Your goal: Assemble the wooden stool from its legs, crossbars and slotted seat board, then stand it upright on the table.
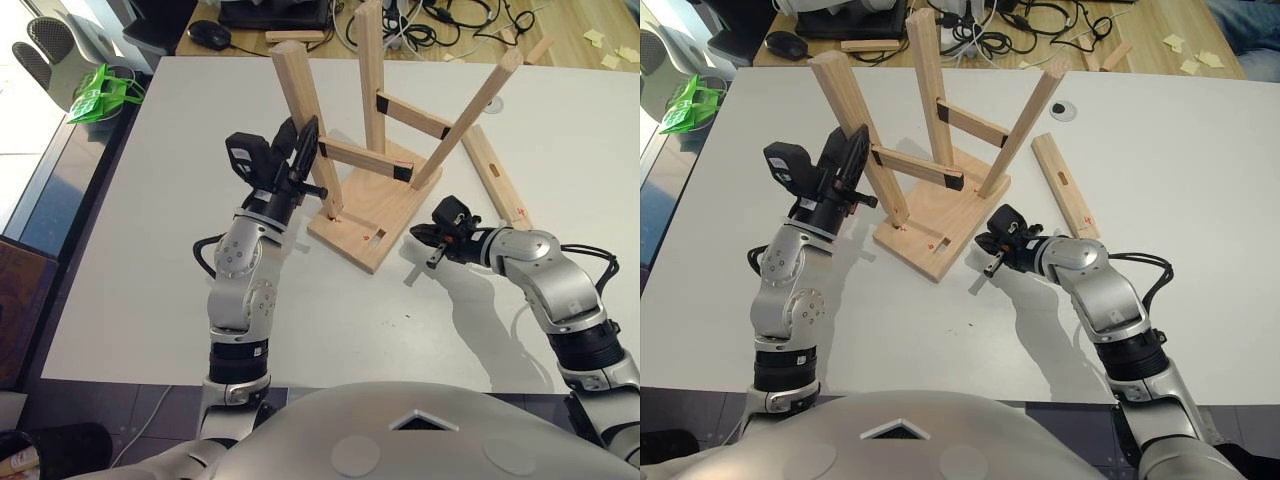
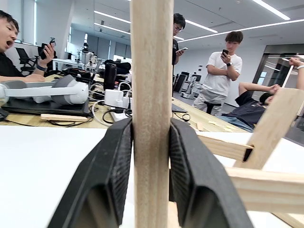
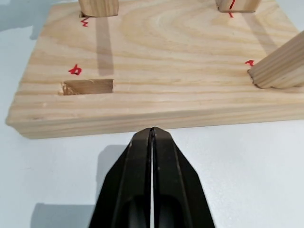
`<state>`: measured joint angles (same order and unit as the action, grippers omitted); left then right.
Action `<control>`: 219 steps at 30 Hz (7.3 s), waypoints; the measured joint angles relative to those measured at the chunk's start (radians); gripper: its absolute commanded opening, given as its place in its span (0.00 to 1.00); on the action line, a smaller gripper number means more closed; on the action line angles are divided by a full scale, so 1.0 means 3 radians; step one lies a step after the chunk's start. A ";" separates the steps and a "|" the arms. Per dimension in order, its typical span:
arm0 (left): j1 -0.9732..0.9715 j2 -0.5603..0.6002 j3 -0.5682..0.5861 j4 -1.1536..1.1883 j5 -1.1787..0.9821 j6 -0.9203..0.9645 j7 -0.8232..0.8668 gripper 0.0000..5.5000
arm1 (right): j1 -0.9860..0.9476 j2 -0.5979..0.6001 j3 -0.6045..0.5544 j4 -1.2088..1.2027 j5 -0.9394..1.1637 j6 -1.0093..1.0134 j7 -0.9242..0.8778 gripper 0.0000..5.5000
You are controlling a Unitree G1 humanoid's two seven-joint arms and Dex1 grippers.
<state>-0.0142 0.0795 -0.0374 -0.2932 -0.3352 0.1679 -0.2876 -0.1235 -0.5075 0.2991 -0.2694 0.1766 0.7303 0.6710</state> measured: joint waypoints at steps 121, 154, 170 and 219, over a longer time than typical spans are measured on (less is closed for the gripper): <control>-0.0320 -0.0193 -0.0340 -0.0298 0.0151 0.1661 0.0629 0.19 | -0.1675 0.1369 -0.1063 0.2577 0.0187 0.0388 -0.1393 0.00; -0.0577 -0.0442 -0.0076 -0.0301 -0.0048 0.0549 0.0554 0.97 | -0.1391 0.1429 -0.0982 0.2033 0.0119 0.0388 -0.1332 0.00; -0.1230 -0.0059 0.0650 -0.0355 0.0253 0.0861 0.1273 0.98 | -0.0773 0.0510 -0.0860 0.0489 -0.0247 0.0286 -0.1251 0.00; -0.0451 -0.0116 0.0342 0.0242 0.0874 0.0909 0.1220 0.98 | -0.0711 -0.0043 -0.1996 0.1046 0.0563 0.1451 -0.1183 0.64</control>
<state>-0.1496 0.0447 0.0652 -0.2205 -0.0732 0.4406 0.0784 -0.3367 -0.5203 -0.2996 0.0443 0.3456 1.1657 0.3160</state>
